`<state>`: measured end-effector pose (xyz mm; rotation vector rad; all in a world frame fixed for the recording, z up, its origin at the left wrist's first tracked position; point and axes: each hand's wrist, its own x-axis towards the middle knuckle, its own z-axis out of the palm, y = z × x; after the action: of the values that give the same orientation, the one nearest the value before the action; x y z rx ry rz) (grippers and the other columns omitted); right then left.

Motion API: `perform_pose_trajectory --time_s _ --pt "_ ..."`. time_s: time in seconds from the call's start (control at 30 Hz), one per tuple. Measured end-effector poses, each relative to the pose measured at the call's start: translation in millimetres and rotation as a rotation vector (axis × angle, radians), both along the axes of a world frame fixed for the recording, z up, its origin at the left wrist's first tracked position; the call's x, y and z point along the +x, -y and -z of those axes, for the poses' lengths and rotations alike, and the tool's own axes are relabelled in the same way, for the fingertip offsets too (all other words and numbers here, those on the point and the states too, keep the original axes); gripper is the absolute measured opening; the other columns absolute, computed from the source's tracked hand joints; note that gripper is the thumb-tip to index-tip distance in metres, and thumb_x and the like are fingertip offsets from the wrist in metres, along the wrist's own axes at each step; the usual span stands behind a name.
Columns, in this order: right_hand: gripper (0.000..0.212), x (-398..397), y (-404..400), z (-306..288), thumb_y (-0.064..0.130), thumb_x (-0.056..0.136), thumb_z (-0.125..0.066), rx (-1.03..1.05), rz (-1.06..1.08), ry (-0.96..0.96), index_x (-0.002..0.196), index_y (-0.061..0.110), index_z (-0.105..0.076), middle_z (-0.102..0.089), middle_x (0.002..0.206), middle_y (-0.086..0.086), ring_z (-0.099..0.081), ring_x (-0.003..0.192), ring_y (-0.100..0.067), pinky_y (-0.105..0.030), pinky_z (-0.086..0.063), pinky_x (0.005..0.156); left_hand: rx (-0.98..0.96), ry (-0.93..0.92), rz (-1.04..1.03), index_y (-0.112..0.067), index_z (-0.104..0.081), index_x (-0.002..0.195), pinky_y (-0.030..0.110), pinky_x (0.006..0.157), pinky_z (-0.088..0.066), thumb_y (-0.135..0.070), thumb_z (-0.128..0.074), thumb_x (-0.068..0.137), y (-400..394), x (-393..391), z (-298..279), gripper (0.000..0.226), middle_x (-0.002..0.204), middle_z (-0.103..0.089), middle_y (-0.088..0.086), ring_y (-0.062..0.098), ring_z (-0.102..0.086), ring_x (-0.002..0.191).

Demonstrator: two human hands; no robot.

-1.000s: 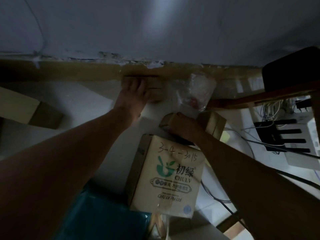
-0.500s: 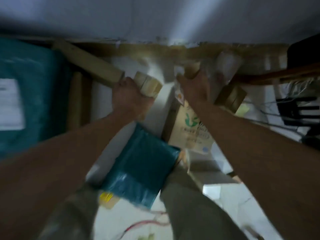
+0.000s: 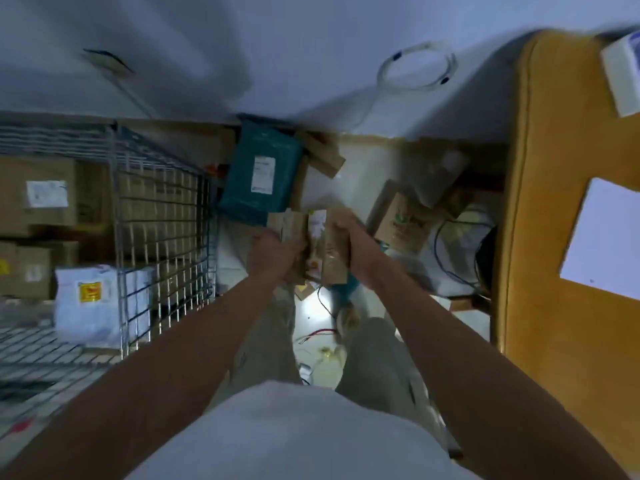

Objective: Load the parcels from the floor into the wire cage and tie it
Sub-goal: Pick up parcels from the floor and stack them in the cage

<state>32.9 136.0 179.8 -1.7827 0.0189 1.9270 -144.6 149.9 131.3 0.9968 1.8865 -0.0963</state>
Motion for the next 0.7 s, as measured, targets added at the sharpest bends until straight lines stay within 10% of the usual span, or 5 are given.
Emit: perform_pose_trajectory --time_s 0.13,0.37,0.7 --pt "0.019 -30.5 28.1 -56.2 0.041 0.096 -0.062 0.162 -0.372 0.156 0.108 0.034 -0.05 -0.063 0.122 -0.005 -0.062 0.111 -0.028 -0.048 -0.052 0.101 0.11 0.038 -0.167 -0.009 -0.055 0.108 0.034 0.073 -0.054 -0.078 -0.069 0.063 46.9 -29.9 -55.1 0.083 0.099 -0.064 0.006 0.029 -0.067 0.094" --pt "0.072 -39.0 108.5 -109.4 0.062 0.089 -0.06 0.431 -0.856 0.68 0.135 0.013 -0.034 -0.059 0.128 -0.012 -0.058 0.107 -0.031 -0.041 -0.043 0.086 0.421 -0.092 -0.556 -0.015 -0.032 0.151 0.053 0.106 -0.047 -0.071 -0.075 0.061 167.7 -71.6 -150.1 0.115 0.147 -0.047 0.013 0.033 -0.052 0.13" --pt "0.067 -101.2 170.3 -200.1 0.07 0.084 -0.052 0.815 -1.209 0.966 0.126 0.018 -0.045 -0.053 0.116 -0.005 -0.056 0.097 -0.03 -0.042 -0.047 0.075 0.459 -0.228 -0.673 -0.019 -0.048 0.104 0.041 0.08 -0.052 -0.069 -0.076 0.071 272.9 -188.5 -211.6 0.066 0.101 -0.052 0.004 0.034 -0.061 0.1"
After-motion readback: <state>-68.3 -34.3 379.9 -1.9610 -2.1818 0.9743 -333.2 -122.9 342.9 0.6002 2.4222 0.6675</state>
